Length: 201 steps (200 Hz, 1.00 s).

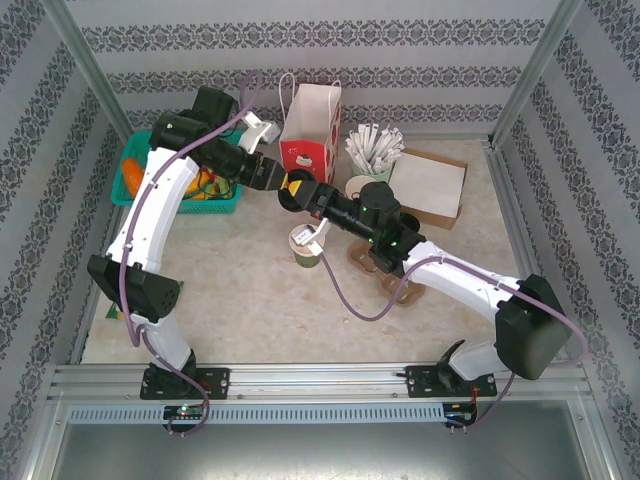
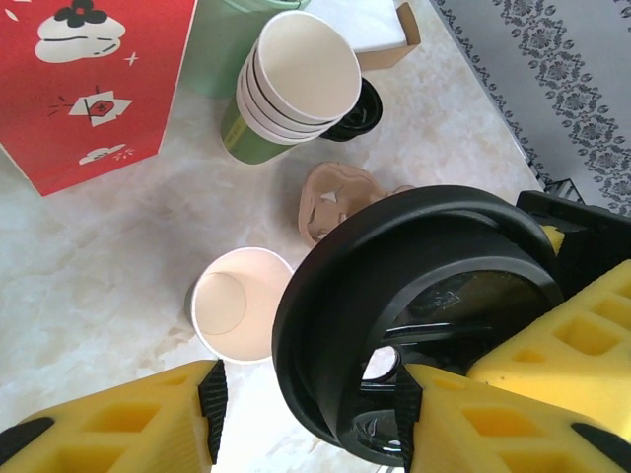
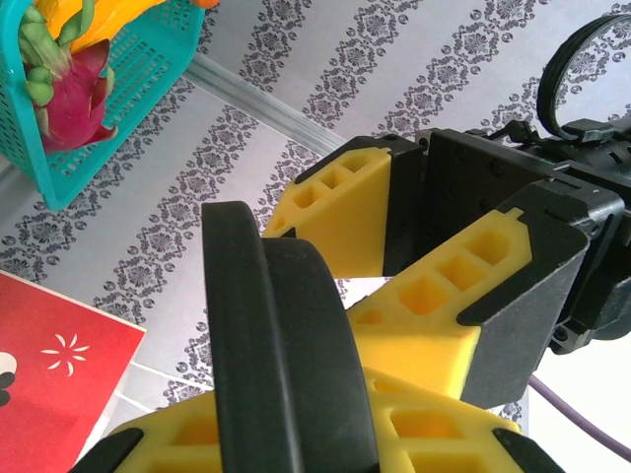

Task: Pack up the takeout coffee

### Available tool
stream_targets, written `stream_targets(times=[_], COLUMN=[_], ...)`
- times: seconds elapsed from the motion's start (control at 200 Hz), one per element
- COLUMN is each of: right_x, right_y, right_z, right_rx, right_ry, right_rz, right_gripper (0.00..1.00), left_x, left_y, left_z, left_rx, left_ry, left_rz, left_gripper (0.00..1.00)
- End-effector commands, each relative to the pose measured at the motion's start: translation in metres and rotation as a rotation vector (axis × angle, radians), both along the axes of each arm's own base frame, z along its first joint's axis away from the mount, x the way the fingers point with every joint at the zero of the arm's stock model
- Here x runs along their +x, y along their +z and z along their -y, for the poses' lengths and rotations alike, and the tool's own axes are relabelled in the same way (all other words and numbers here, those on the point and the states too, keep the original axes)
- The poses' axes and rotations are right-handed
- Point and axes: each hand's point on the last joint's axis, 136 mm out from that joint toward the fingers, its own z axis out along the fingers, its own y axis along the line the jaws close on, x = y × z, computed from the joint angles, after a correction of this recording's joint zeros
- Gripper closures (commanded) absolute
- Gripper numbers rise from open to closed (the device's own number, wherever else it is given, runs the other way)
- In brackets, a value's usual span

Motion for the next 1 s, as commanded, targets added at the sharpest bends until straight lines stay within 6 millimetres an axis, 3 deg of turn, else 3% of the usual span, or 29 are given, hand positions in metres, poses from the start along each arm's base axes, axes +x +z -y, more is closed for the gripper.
stream_targets(times=[0.0, 0.34, 0.729, 0.919, 0.999], right_x=[-0.004, -0.009, -0.009, -0.009, -0.008], right_y=[0.014, 0.016, 0.017, 0.015, 0.013], right_z=[-0.005, -0.014, -0.011, -0.012, -0.013], right_rx=[-0.057, -0.060, -0.057, -0.056, -0.056], right_ry=[0.016, 0.048, 0.035, 0.031, 0.027], right_rz=[0.172, 0.167, 0.159, 0.145, 0.137], right_gripper=[1.00, 0.99, 0.98, 0.97, 0.96], left_x=[-0.005, -0.011, -0.010, -0.009, -0.006], left_y=[-0.002, -0.020, -0.018, -0.016, -0.015], left_z=[0.008, 0.019, 0.022, 0.024, 0.023], left_rx=[-0.030, 0.097, 0.087, 0.078, 0.077], left_ry=[-0.059, -0.130, -0.143, -0.137, -0.127], left_rz=[-0.008, 0.036, 0.052, 0.057, 0.063], left_gripper=[0.49, 0.62, 0.82, 1.00, 1.00])
